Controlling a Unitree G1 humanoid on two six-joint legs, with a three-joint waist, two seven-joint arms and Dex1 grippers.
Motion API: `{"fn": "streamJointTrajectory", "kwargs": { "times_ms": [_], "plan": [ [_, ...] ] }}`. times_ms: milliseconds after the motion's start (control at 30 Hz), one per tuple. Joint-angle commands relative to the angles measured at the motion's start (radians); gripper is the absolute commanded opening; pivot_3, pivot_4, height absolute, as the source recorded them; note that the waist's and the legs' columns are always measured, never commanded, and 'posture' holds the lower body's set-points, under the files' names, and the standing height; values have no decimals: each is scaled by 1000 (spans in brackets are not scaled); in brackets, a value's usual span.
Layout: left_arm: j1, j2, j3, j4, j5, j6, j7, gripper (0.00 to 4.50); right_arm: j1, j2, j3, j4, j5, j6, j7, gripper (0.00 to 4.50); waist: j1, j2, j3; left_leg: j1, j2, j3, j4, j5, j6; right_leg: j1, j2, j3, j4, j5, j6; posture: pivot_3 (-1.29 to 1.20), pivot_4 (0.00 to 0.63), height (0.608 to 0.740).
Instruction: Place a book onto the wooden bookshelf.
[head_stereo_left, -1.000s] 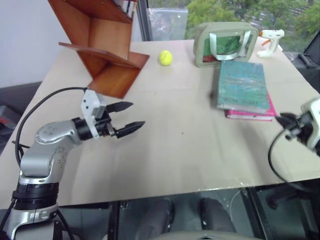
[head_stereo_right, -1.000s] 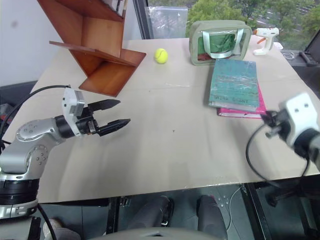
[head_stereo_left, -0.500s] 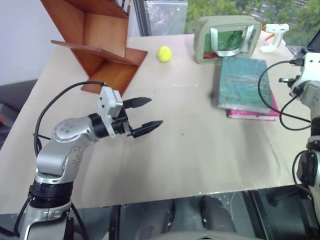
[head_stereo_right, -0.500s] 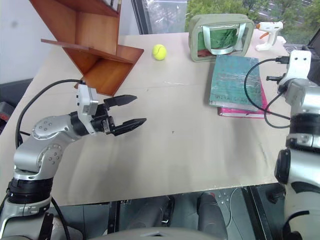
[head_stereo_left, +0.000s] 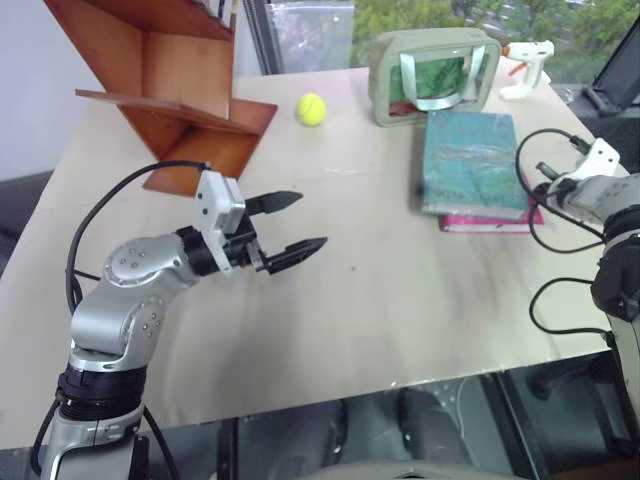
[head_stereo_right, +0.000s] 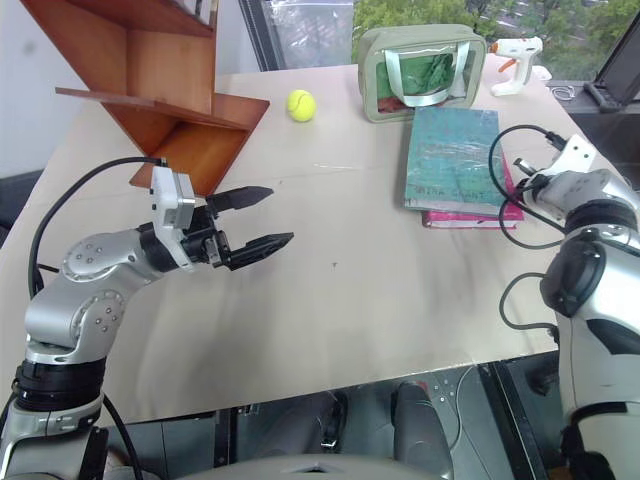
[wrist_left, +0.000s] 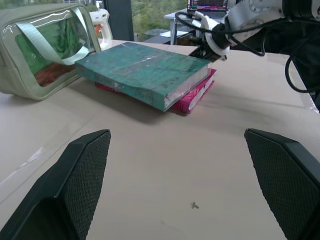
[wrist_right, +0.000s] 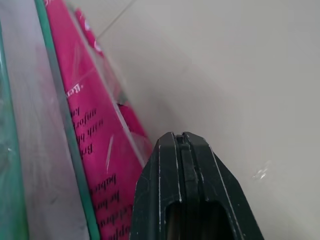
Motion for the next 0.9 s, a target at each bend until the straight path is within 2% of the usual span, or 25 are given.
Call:
{"fn": "streamJointTrajectory", "kwargs": {
  "times_ms": [33, 400, 700, 900],
  "plan": [
    [18, 15, 40, -52, -20, 0, 13, 4500, -6, 14, 33, -6, -26, 14, 69, 78, -3, 0, 0, 0, 0, 0, 0, 0, 0, 0, 0, 0, 0, 0, 0, 0, 150, 740],
    [48, 13, 46, -59, -17, -7, 24, 4500, 14, 72, 96, -40, -42, 138, 217, 78, -11, 0, -1, 2, 1, 2, 2, 0, 0, 0, 1, 2, 6, 0, 0, 0, 150, 740],
    [14, -2, 14, -18, 0, -18, 12, 4500, 34, 89, 83, -53, -26, 75, 227, 78, -13, 0, -1, 3, 1, 3, 7, 0, 0, 0, 1, 3, 11, 0, 0, 0, 150, 740],
    [15, 2, 20, -13, 0, -24, 13, 4500, 40, 139, 145, -84, -43, 159, 357, 78, -27, 0, -1, 3, 1, 3, 11, 0, 0, 0, 2, 5, 15, 0, 0, 0, 150, 740]
  ]
}}
